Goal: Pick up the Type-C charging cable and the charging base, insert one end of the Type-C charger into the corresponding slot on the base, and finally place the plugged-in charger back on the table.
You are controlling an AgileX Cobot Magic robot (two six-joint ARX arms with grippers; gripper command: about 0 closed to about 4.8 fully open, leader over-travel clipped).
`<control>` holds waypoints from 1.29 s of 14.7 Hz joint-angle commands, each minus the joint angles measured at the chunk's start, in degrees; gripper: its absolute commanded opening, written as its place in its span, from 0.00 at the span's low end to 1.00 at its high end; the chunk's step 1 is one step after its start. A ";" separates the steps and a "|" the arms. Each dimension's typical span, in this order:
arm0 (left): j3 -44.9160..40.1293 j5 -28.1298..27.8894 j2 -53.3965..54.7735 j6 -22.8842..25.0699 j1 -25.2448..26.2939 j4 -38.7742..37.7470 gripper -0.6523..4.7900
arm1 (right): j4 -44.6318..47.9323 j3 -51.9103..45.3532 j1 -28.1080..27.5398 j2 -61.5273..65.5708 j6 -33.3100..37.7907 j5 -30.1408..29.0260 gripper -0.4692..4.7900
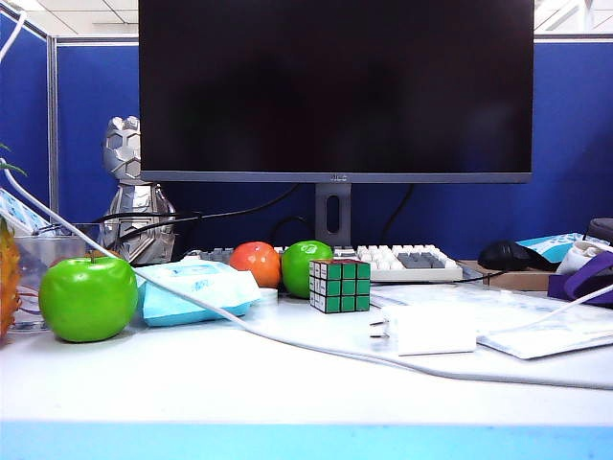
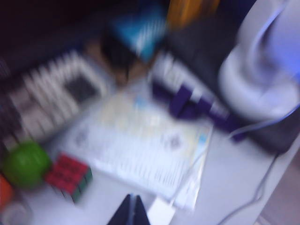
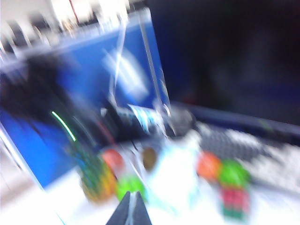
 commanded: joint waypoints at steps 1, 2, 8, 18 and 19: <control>0.17 0.07 -8.26 3.23 -0.09 0.85 0.11 | -7.85 -1.68 0.09 -5.20 -6.86 10.75 0.08; 0.17 0.04 -11.91 4.22 -0.09 0.63 0.11 | -7.08 -4.83 0.07 -7.45 -8.26 11.30 0.08; 0.11 -2.54 -27.36 8.24 -0.07 -9.01 0.11 | 10.21 -37.79 0.09 -19.61 -4.63 20.74 0.08; -8.76 -2.29 -41.70 3.56 -0.09 -20.98 0.11 | 14.27 -61.31 0.13 -23.45 2.05 25.75 0.08; -12.41 -2.03 -43.25 2.82 -0.09 -19.08 0.11 | 14.32 -61.44 0.13 -23.45 2.05 25.75 0.08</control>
